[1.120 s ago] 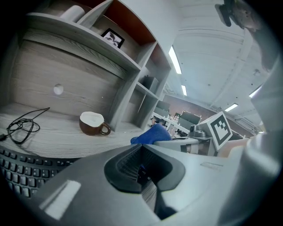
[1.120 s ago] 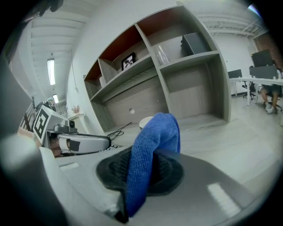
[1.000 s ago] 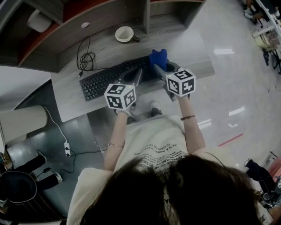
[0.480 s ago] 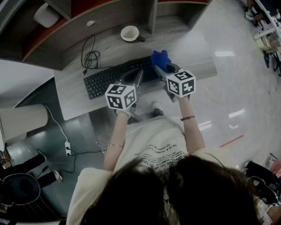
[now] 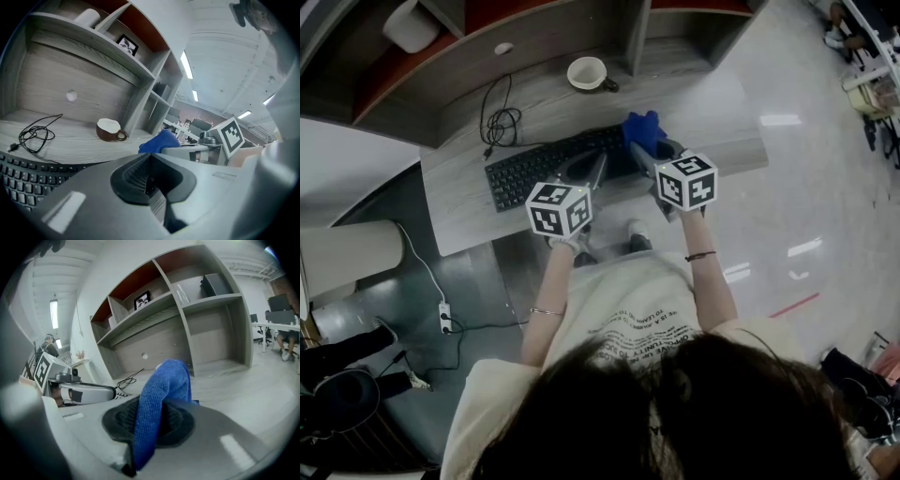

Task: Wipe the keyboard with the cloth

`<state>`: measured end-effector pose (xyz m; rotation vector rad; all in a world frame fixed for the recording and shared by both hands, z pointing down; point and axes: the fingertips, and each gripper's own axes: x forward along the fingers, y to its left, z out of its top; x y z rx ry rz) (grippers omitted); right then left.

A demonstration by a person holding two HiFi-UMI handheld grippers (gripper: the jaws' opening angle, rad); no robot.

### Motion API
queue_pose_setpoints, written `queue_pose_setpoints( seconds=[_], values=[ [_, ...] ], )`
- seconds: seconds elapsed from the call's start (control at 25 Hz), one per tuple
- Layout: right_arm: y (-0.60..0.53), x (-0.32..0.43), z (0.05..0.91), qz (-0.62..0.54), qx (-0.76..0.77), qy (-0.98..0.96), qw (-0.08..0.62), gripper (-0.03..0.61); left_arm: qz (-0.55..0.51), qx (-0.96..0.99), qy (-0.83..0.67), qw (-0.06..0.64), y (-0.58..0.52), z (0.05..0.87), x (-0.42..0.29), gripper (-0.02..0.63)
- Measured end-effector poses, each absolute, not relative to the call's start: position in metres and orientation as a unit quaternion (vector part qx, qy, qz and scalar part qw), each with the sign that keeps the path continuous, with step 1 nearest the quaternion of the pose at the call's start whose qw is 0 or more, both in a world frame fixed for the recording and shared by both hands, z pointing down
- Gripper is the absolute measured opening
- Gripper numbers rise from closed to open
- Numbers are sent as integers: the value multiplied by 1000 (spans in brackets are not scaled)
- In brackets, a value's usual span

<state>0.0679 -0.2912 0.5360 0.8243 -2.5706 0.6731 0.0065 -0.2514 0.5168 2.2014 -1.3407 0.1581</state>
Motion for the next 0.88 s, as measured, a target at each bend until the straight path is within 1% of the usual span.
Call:
queue_pose_setpoints(
  seconds=[0.88],
  values=[
    [-280,34,538,237,291,-909,182,58,58,820,-498,276,-242,518,-30,2]
  ],
)
